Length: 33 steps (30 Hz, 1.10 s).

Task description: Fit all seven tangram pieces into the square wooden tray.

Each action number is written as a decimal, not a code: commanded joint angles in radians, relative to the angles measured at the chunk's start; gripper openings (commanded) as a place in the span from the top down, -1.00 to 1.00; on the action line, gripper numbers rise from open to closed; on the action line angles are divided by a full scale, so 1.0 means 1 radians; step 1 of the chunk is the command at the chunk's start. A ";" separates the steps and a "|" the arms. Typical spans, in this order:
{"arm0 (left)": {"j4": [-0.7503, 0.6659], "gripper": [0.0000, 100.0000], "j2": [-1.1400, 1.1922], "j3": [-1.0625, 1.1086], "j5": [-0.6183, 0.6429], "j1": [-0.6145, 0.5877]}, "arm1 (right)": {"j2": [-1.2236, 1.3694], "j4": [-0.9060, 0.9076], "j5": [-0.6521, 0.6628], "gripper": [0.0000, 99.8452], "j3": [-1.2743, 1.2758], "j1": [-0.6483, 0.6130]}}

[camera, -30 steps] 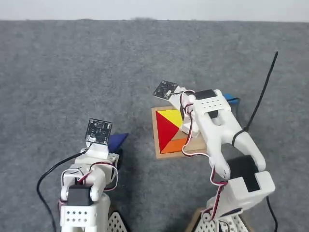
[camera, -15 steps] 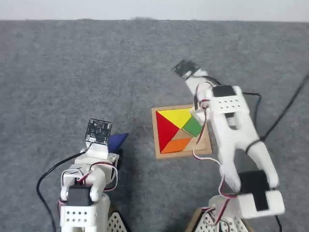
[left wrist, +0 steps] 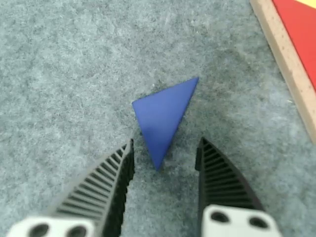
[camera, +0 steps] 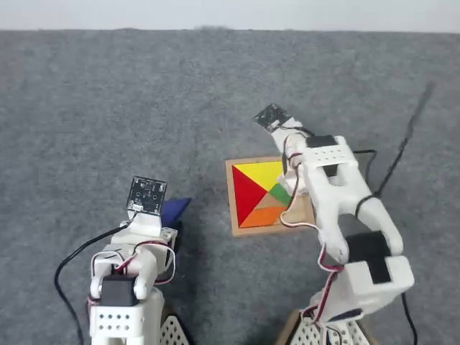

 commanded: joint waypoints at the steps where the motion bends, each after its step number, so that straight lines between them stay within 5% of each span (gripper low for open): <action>1: 0.002 0.60 -0.018 -0.010 0.011 0.005 | -0.004 -0.008 -0.008 0.97 -0.012 -0.042; 19: 0.002 0.60 -0.018 -0.010 0.011 0.005 | -0.022 -0.007 -0.012 0.97 0.086 -0.196; 33: 0.002 0.60 -0.018 -0.010 0.011 0.005 | -0.456 -0.016 -0.074 0.96 0.258 -0.199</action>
